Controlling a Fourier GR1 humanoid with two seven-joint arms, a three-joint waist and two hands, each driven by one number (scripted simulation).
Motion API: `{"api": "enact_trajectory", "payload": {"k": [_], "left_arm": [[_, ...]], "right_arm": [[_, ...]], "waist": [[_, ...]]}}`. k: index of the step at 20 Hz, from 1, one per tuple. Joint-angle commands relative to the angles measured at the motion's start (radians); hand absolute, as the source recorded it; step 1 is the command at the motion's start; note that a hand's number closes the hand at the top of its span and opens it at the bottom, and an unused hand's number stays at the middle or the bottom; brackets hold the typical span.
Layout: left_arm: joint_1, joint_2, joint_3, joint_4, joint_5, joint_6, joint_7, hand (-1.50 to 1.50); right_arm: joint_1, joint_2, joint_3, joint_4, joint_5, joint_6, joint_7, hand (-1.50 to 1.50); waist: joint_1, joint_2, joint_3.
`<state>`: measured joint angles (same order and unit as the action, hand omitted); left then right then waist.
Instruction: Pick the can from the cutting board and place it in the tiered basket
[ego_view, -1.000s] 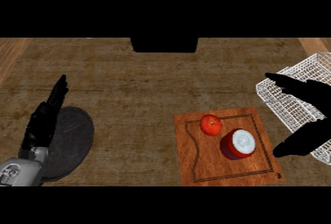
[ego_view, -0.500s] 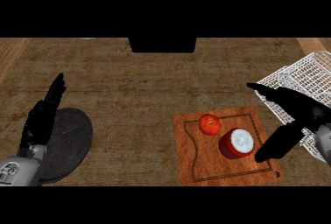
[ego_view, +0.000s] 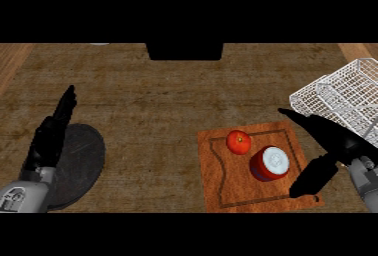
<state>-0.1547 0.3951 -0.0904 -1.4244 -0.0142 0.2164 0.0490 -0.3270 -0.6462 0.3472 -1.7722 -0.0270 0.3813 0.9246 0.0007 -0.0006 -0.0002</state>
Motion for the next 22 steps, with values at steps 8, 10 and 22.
{"api": "enact_trajectory", "payload": {"k": [8, 10, 22], "left_arm": [[0.043, -0.038, 0.023, -0.076, -0.065, -0.013, 0.052, 0.0], [0.025, -0.01, 0.08, -0.037, -0.023, -0.069, -0.011, 0.0], [0.033, -0.066, 0.092, -0.071, -0.093, -0.085, 0.031, 0.0]], "right_arm": [[0.092, 0.078, 0.05, -0.147, 0.206, 0.037, 0.091, -1.5], [0.056, 0.11, 0.056, -0.059, 0.249, 0.053, 0.053, -1.5], [0.081, 0.195, -0.02, -0.005, 0.29, 0.142, 0.065, -1.5]], "waist": [[-0.001, -0.001, 0.0], [0.003, 0.0, 0.0], [0.002, 0.0, 0.0]]}}
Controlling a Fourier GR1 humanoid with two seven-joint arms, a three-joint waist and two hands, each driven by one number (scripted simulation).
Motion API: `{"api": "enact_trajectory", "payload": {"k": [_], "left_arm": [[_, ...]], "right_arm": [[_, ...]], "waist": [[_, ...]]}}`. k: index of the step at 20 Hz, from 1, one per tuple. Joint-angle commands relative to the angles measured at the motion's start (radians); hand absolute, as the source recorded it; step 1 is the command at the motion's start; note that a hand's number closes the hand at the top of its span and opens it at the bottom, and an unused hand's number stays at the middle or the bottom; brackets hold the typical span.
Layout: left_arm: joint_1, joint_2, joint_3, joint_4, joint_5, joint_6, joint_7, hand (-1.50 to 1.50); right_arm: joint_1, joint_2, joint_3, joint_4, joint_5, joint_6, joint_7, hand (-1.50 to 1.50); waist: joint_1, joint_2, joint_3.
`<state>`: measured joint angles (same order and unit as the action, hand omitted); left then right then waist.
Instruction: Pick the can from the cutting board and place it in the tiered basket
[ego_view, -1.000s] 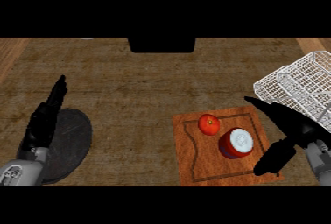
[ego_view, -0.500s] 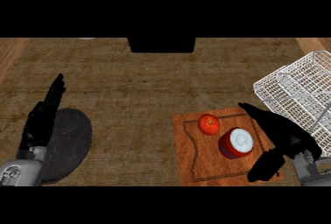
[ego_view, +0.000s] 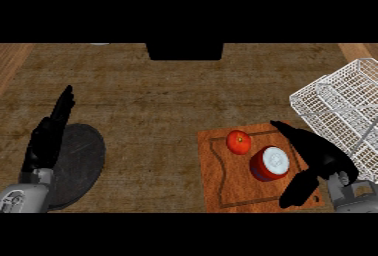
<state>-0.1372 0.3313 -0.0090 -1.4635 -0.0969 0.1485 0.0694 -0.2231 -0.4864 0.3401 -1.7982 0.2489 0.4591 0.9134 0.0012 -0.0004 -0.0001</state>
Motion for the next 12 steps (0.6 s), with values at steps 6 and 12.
{"api": "enact_trajectory", "payload": {"k": [6, 12], "left_arm": [[0.024, -0.058, 0.006, -0.015, -0.064, 0.004, 0.007, 0.0], [-0.066, -0.033, 0.071, 0.054, -0.054, -0.046, 0.015, 0.0]], "right_arm": [[-0.015, 0.103, -0.022, 0.043, 0.083, 0.086, 0.048, -1.5], [-0.002, 0.169, -0.02, 0.164, 0.158, 0.082, -0.04, -1.5]], "waist": [[0.0, 0.0, 0.0], [-0.001, 0.001, 0.0]]}}
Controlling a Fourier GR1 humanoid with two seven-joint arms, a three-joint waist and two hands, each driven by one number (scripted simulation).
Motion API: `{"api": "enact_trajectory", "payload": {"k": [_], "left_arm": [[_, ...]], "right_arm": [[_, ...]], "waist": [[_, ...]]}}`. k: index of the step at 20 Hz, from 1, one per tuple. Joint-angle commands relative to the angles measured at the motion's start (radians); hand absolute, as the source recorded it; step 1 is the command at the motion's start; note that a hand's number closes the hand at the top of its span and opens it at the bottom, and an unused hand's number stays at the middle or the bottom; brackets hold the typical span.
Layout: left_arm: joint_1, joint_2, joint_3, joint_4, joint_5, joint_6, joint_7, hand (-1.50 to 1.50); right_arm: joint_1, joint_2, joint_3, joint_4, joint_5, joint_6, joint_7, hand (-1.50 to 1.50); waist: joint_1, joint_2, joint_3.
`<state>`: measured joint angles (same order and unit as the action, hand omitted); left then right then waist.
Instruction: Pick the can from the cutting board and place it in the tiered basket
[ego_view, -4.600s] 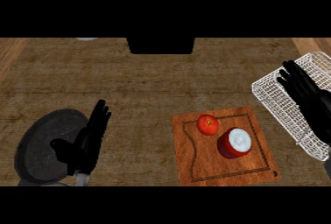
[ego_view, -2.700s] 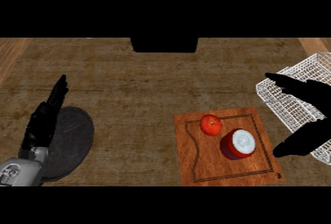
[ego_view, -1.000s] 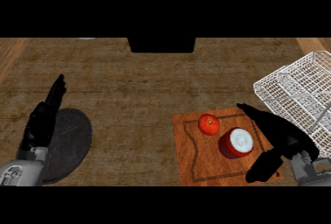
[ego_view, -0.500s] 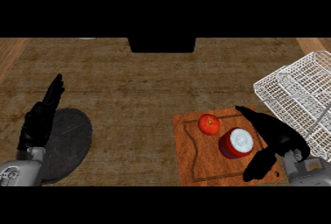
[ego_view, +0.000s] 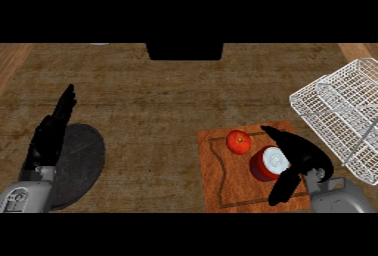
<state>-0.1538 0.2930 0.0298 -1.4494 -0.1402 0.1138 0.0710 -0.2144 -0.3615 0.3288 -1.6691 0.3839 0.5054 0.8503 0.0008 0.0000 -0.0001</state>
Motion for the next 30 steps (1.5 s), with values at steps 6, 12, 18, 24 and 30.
{"api": "enact_trajectory", "payload": {"k": [6, 12, 18, 24, 30], "left_arm": [[0.008, -0.044, 0.011, -0.048, -0.045, -0.016, 0.037, 0.0], [-0.012, -0.039, 0.012, -0.022, -0.042, -0.019, 0.03, 0.0], [0.009, -0.023, 0.055, -0.05, -0.022, -0.05, 0.021, 0.0], [-0.002, -0.053, 0.008, -0.011, -0.06, -0.041, -0.022, 0.0], [-0.044, -0.042, 0.01, -0.022, -0.047, -0.06, -0.004, 0.0]], "right_arm": [[0.051, 0.078, -0.04, 0.043, 0.066, 0.055, -0.041, -1.5], [-0.014, 0.045, 0.111, 0.139, 0.146, 0.107, -0.186, 1.5], [0.016, 0.117, 0.013, 0.091, 0.114, 0.092, -0.155, 1.5], [-0.16, 0.245, -0.187, 0.249, 0.221, -0.17, 0.114, 1.5], [-0.343, 0.266, -0.335, 0.364, 0.425, -0.471, 0.346, 1.5]], "waist": [[-0.002, -0.001, 0.0], [0.009, 0.001, 0.001], [0.002, -0.001, 0.0], [0.034, 0.016, -0.001], [0.09, 0.034, -0.002]]}}
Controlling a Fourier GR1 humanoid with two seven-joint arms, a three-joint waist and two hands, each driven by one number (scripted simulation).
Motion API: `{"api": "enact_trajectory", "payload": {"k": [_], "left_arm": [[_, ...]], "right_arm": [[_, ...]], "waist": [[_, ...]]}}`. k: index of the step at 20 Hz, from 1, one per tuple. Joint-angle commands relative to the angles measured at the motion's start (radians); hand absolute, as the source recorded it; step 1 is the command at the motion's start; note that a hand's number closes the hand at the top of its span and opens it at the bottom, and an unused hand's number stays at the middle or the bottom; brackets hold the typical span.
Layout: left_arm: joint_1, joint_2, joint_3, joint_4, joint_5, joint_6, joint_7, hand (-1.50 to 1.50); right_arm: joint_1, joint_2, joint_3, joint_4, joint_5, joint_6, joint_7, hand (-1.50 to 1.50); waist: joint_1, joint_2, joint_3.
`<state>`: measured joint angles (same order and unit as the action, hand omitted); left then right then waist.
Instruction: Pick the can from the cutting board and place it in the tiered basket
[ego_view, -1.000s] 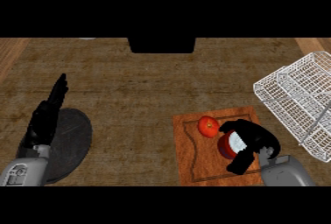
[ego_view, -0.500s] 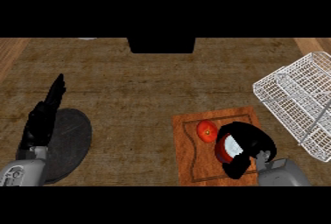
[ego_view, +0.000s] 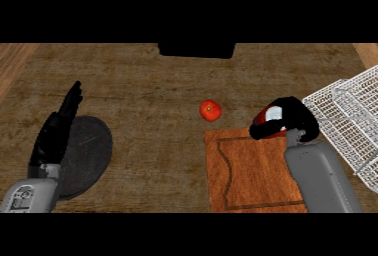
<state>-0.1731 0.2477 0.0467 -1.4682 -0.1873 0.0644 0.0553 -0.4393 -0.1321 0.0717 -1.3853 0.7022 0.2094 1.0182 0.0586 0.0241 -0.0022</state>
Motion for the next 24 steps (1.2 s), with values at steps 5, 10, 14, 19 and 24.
{"api": "enact_trajectory", "payload": {"k": [5, 10, 14, 19, 24], "left_arm": [[-0.03, -0.002, -0.015, 0.011, 0.004, -0.022, 0.006, 0.0], [-0.044, -0.011, -0.034, 0.002, -0.013, -0.017, 0.021, 0.0], [-0.053, -0.014, -0.018, 0.016, -0.011, -0.003, 0.026, 0.0], [-0.023, -0.005, -0.002, 0.031, -0.002, -0.009, 0.006, 0.0], [0.014, -0.002, 0.0, 0.005, -0.007, -0.009, -0.011, 0.0]], "right_arm": [[-0.276, -0.001, -0.145, 0.12, 0.328, -0.421, 0.221, 1.5], [-0.441, -0.05, -0.142, 0.198, 0.597, -0.495, 0.291, 1.5], [-0.564, -0.037, -0.162, 0.292, 0.76, -0.509, 0.341, 1.5], [-0.711, -0.061, -0.2, 0.45, 0.924, -0.351, 0.398, 1.5], [-0.812, -0.065, -0.303, 0.554, 0.903, -0.364, 0.345, 1.5]], "waist": [[0.032, 0.003, -0.001], [0.038, -0.007, -0.002], [0.023, -0.008, -0.001], [0.007, -0.012, -0.002], [-0.013, -0.016, 0.001]]}}
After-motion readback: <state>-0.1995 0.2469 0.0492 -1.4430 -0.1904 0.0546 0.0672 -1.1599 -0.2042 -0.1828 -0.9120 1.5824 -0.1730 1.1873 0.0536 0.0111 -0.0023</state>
